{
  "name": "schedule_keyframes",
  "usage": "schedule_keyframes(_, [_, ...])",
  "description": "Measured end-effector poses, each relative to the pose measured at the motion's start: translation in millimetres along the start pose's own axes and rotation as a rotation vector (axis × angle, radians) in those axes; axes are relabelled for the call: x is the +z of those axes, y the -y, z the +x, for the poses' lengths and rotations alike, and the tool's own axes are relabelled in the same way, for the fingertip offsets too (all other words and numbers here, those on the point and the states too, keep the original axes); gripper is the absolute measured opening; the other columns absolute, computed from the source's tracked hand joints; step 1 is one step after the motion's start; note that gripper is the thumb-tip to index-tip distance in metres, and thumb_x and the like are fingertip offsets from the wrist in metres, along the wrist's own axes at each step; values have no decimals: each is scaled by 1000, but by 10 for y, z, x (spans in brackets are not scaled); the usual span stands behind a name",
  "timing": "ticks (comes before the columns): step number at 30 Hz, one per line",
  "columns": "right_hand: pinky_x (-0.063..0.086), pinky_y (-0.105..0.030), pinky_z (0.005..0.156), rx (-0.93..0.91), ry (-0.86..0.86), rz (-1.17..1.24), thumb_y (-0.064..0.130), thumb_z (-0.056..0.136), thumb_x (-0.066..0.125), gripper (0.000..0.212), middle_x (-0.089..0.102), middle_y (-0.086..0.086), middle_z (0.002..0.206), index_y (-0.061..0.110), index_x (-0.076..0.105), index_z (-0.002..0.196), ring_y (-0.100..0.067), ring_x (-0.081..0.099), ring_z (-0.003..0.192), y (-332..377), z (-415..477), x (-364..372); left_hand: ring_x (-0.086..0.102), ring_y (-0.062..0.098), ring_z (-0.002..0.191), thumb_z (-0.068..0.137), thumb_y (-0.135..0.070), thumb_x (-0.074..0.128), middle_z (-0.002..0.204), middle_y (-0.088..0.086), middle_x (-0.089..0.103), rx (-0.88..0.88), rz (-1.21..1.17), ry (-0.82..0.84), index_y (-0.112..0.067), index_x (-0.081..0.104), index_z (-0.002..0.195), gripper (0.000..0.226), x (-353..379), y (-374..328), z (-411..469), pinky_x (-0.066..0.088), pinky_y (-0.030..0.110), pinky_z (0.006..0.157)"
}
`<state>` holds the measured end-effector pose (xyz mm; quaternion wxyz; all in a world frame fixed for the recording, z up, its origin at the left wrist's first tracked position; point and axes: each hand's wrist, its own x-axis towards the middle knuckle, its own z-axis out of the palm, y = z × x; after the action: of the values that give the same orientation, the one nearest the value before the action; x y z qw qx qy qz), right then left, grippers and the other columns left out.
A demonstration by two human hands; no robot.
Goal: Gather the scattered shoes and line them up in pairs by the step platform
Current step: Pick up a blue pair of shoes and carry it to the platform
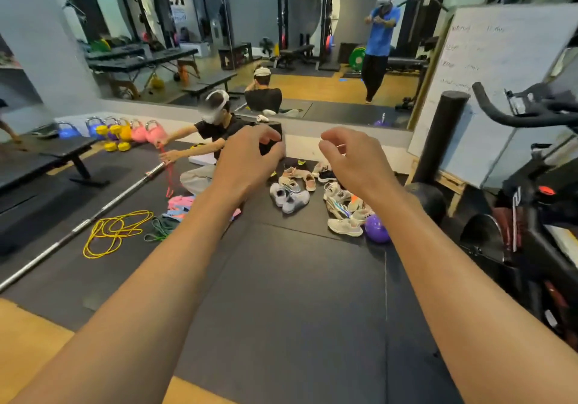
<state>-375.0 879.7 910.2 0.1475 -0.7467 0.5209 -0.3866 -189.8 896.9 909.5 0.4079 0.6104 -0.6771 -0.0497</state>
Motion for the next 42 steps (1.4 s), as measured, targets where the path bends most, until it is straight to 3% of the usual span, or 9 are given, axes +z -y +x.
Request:
schedule_keyframes(7, [49, -41, 91, 12, 64, 6, 31, 95, 49, 30, 66, 2, 114, 22, 61, 121, -16, 60, 102, -504, 1748, 1024, 56, 10, 95, 89, -34, 56, 108, -1, 65, -40, 36, -8, -23, 66, 109, 24, 598, 1116, 1639, 46, 31, 86])
schedule_keyframes(12, [49, -40, 90, 75, 97, -49, 26, 95, 48, 29, 67, 3, 112, 22, 62, 119, -16, 60, 101, -938, 2915, 1797, 60, 15, 98, 88, -37, 55, 107, -1, 67, -49, -20, 76, -23, 67, 107, 26, 1213, 1925, 2827, 49, 39, 90])
schedule_keyframes(18, [46, -37, 92, 185, 135, -62, 22, 93, 48, 32, 66, 0, 116, 20, 62, 121, -21, 59, 106, -1535, 4236, 2509, 58, 14, 97, 91, -35, 55, 110, 0, 67, -83, -26, 153, -20, 67, 112, 28, 1904, 2703, 4200, 44, 29, 82])
schedule_keyframes(26, [46, -35, 90, 278, 160, -4, 23, 92, 49, 31, 67, 1, 113, 19, 62, 120, -20, 59, 103, -2606, 5962, 3602, 56, 13, 99, 92, -34, 55, 112, 0, 64, -152, 11, 222, -21, 65, 110, 25, 3027, 3897, 5747, 48, 33, 84])
schedule_keyframes(30, [44, -35, 95, 345, 206, 16, 23, 93, 47, 33, 66, -1, 118, 19, 61, 123, -20, 59, 108, -3095, 6635, 4151, 57, 16, 101, 90, -35, 55, 110, -1, 64, -204, -3, 248, -23, 67, 106, 23, 3592, 4470, 6402, 49, 40, 90])
schedule_keyframes(35, [40, -29, 89, 400, 261, -5, 20, 92, 48, 30, 63, -6, 119, 16, 63, 118, -22, 56, 110, -3766, 7261, 4920, 57, 16, 94, 87, -38, 54, 103, -2, 65, -262, -21, 307, -25, 68, 100, 22, 4470, 5314, 6990, 48, 37, 85])
schedule_keyframes(42, [47, -38, 86, 545, 374, -97, 18, 89, 45, 32, 65, -7, 114, 16, 61, 117, -27, 58, 103, -4972, 7629, 6264, 58, 20, 94, 86, -39, 53, 101, -2, 66, -285, -58, 419, -24, 68, 96, 23, 6043, 6585, 7222, 49, 39, 84])
